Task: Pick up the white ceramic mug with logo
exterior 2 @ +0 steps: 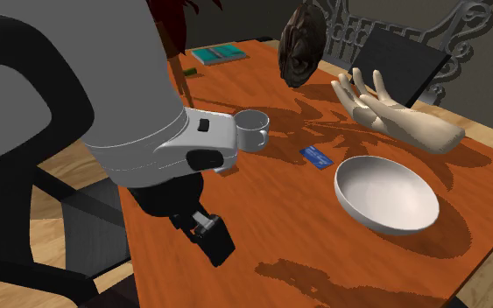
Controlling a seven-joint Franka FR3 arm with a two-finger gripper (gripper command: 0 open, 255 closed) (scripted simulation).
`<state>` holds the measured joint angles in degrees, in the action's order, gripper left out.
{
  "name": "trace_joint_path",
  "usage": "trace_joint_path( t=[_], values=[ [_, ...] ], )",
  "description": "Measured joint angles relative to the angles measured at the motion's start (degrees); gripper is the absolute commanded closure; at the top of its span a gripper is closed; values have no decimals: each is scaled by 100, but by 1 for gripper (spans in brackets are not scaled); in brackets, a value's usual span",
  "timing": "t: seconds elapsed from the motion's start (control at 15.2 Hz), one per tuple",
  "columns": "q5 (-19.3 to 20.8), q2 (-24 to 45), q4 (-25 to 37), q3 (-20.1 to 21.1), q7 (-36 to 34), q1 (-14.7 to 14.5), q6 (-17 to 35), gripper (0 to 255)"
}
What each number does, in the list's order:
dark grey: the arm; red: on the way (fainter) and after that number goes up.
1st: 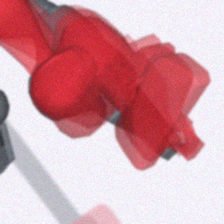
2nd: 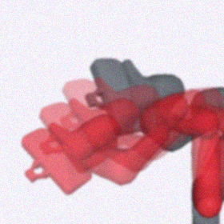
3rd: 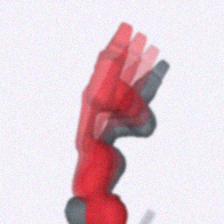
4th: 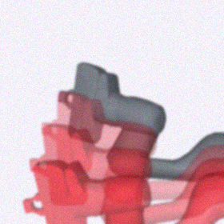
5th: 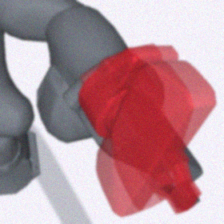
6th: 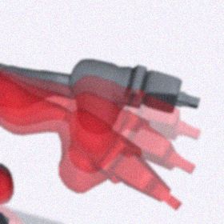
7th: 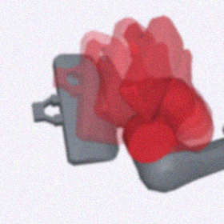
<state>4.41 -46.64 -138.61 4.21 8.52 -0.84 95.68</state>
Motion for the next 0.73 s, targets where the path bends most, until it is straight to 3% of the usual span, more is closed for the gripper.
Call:
trace_joint_path(
  t=[0.26,0.73],
  values=[
    [-111,370,228,164,-169,-52,95,0],
    [-339,1825,1348,723,-761,-163,296,0]
  ],
)
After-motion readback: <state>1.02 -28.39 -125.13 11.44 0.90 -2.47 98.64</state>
